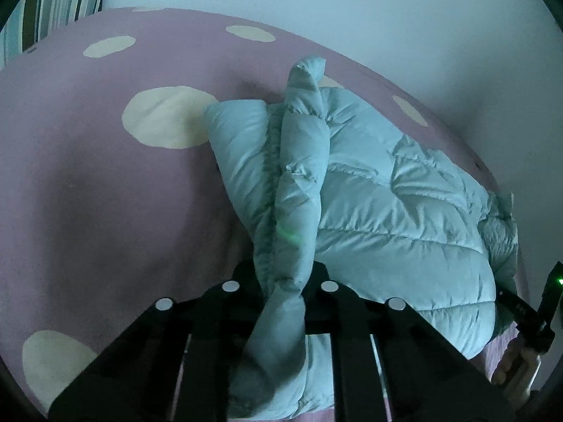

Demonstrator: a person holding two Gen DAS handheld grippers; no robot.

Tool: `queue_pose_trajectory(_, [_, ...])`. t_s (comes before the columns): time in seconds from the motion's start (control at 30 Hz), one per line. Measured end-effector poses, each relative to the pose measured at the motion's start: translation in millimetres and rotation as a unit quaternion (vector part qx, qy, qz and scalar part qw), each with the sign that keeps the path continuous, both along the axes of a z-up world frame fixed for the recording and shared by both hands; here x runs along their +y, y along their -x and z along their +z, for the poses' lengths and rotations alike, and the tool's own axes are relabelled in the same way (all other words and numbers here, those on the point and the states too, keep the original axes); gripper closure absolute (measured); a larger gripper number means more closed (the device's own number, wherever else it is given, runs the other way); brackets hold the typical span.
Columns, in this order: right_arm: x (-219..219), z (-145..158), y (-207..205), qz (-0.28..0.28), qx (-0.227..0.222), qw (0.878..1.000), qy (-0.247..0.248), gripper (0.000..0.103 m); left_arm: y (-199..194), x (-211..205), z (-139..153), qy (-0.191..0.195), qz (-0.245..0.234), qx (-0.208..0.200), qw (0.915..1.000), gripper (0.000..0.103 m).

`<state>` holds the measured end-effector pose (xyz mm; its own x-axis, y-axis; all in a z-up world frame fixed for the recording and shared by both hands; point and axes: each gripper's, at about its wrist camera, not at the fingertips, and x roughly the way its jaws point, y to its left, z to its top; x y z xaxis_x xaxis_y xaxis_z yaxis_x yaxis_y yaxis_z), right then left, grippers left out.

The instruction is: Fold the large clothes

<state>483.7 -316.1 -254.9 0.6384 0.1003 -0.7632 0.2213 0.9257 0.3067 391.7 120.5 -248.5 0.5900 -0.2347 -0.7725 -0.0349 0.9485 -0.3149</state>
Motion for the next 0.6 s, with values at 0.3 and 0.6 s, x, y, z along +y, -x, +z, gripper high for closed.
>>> queue_pose_trajectory(0.3, [15.9, 6.7, 45.8, 0.018, -0.001, 0.999, -0.026, 0.087, 39.9, 26.6, 9.6, 0.019, 0.016, 0.009, 0.9996, 0.093])
queue_pose_trajectory(0.6, [44.1, 6.4, 93.3, 0.035, 0.006, 0.998, -0.053, 0.087, 47.7, 32.4, 15.3, 0.027, 0.024, 0.02, 0.9992, 0.092])
